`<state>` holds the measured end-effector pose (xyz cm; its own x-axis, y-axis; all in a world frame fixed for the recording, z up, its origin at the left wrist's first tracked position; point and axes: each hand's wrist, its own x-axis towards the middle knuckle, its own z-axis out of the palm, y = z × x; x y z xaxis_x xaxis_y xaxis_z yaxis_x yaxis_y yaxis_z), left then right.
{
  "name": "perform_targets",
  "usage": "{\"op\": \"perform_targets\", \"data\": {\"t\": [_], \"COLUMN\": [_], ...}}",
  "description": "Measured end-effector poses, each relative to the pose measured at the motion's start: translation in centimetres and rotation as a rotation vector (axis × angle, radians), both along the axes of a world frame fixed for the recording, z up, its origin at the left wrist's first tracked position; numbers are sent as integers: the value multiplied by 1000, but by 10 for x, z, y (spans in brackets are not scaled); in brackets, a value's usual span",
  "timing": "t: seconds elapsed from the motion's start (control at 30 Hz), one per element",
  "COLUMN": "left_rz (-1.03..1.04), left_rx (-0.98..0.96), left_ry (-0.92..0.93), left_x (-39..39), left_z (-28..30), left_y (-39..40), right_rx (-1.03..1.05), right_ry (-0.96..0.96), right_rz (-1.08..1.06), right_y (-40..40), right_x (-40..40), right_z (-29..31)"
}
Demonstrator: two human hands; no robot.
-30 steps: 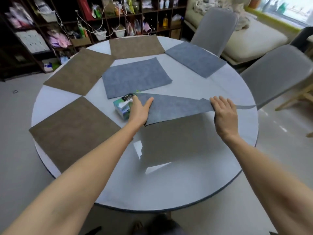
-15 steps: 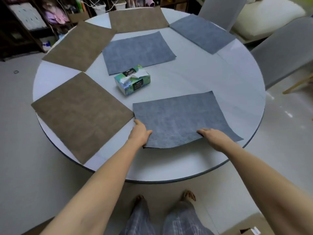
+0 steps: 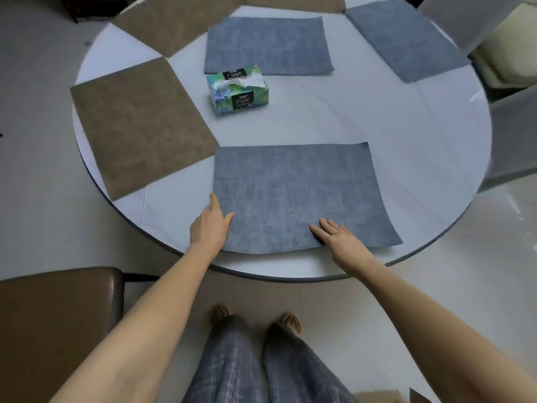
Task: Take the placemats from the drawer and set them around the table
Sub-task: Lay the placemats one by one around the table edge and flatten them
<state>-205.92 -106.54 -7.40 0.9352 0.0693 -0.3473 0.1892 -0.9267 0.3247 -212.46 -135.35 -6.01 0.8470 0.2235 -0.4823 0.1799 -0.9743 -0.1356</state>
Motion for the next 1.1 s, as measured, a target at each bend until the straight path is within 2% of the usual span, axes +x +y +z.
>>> {"op": "perform_targets", "data": {"t": [0.3, 0.53, 0.8, 0.9, 1.0, 1.1], "left_rz": [68, 2, -62, -74, -74, -179], "left_rx": [-139, -75, -36, 51, 68, 16], "left_ry": [84, 60, 60, 57, -1, -36], "left_x": [-22, -35, -24, -19, -7, 11], "left_z": [-3, -6, -2, 5, 17, 31], "left_y": [6, 16, 18, 14, -7, -47], "right_rx": [53, 36, 109, 165, 212, 181], "right_ry": [-76, -96, 28, 29, -115, -213], "right_rz": [-67, -66, -130, -180, -303, -402], "right_y": [6, 4, 6, 7, -2, -22], "right_x": [-14, -29, -42, -37, -23, 2], "right_z": [-16, -16, -17, -14, -6, 6]}}
